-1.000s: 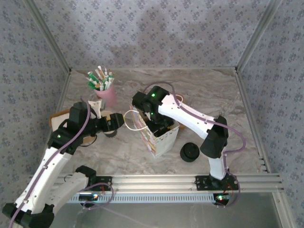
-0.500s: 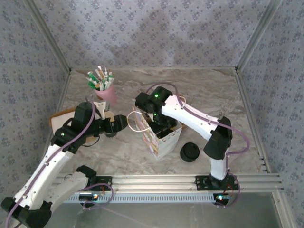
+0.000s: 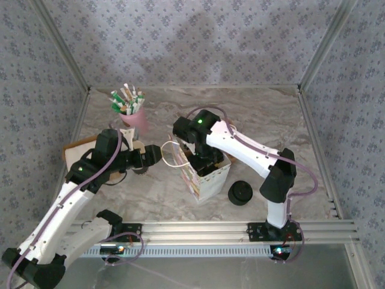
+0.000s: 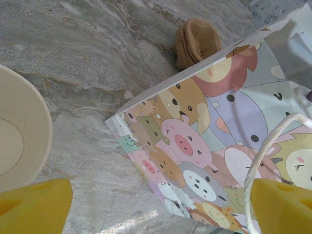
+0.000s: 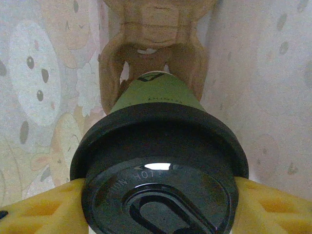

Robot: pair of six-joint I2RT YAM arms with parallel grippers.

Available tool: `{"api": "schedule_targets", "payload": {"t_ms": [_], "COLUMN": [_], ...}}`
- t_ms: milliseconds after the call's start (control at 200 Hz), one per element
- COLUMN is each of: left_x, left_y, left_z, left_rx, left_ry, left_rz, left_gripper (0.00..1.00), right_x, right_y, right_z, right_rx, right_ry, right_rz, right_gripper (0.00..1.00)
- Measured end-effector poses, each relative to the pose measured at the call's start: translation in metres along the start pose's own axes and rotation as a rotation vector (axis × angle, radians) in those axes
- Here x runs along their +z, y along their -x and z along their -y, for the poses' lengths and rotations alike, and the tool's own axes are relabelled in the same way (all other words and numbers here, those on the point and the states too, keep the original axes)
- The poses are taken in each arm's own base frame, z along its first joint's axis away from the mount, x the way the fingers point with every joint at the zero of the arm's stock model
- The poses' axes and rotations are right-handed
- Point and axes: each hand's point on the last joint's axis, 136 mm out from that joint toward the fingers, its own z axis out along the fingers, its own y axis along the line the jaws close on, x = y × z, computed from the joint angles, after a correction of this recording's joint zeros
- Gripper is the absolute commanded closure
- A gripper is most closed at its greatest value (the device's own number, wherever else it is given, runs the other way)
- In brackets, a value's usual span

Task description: Pack the takeout coffee

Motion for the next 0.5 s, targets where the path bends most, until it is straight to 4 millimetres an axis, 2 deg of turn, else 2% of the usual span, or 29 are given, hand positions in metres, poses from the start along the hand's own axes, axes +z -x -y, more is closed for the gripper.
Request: {"api": "schedule_targets", "payload": {"t_ms": [500], "left_x": [0.0032], "left_y": [0.0001], "left_z": [-0.0010], "left_rx": [-0.002], "left_ry": [0.005], "left_rz": [-0.007], "left_gripper": [0.06], "right_x": [-0.0003], "right_y": [0.0018], "right_z": [0.0003], "right_rx": [-0.004], "right_ry": [0.010], "right_rz": [0.023], "right_gripper": [0.36]}}
